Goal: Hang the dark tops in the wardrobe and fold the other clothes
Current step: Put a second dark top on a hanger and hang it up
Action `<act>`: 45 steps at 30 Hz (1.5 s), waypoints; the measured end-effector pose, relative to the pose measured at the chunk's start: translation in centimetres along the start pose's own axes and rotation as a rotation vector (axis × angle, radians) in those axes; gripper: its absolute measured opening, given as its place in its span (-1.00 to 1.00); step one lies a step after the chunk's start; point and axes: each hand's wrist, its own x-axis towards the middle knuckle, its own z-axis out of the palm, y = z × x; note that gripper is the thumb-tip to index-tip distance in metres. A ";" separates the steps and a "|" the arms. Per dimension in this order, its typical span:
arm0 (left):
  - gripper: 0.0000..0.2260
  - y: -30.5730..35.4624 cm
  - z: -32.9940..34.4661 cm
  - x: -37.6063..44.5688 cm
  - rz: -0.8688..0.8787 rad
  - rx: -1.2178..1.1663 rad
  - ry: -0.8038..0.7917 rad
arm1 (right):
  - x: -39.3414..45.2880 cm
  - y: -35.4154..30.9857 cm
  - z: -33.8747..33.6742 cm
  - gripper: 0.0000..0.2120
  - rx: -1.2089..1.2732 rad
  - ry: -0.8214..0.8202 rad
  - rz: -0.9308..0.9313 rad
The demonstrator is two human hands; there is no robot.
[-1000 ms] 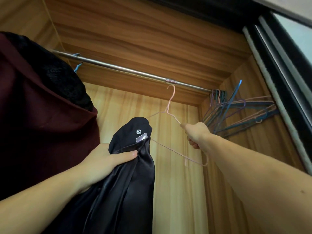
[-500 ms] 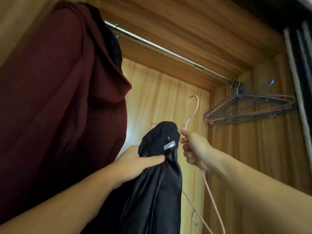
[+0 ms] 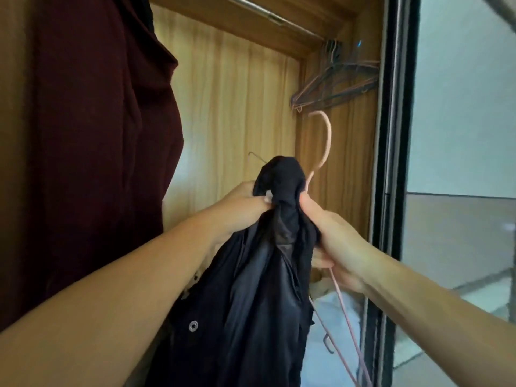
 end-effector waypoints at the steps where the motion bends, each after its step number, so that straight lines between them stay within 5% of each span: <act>1: -0.89 0.8 1.8 -1.4 -0.004 -0.001 0.039 | -2.4 0.0 -0.7 -0.53 -0.034 -0.013 -0.019; 6: -0.88 4.1 11.0 -8.8 -0.074 0.100 0.024 | -13.5 -1.3 -5.1 -0.64 -0.014 0.229 -0.095; 13: -0.86 7.7 17.8 -12.9 -0.125 0.195 -0.107 | -24.4 2.8 -7.9 -0.65 -0.608 0.501 0.055; 18: -0.85 6.9 20.5 -14.9 -0.162 0.212 -0.314 | -27.6 5.3 -9.3 -0.64 -0.555 0.734 0.046; 22: -0.62 5.3 22.8 -17.0 -0.166 0.179 -0.402 | -30.2 7.4 -10.0 -0.91 -0.682 0.590 0.119; 24: -0.62 4.6 23.3 -18.1 -0.150 0.128 -0.455 | -31.8 8.0 -10.3 -0.74 -0.692 0.512 0.171; 28: -0.66 3.0 24.5 -21.5 -0.159 -0.041 -0.438 | -34.0 5.8 -11.3 -0.67 -0.701 0.633 0.152; 34: -0.54 -1.1 29.8 -30.3 0.016 0.016 -0.418 | -36.7 0.9 -11.0 -0.71 -0.631 0.727 0.068; 39: -0.93 -4.0 30.5 -34.7 -0.127 0.121 -0.308 | -40.2 -1.9 -13.0 -0.85 -0.488 0.851 0.097; 42: -0.77 -2.3 29.1 -33.5 -0.285 -0.102 -0.396 | -42.1 -1.9 -14.3 -0.82 -0.415 0.884 0.114; 45: -0.70 1.0 27.5 -31.0 -0.414 -0.384 -0.222 | -44.5 0.8 -15.3 -0.71 -0.296 0.830 0.116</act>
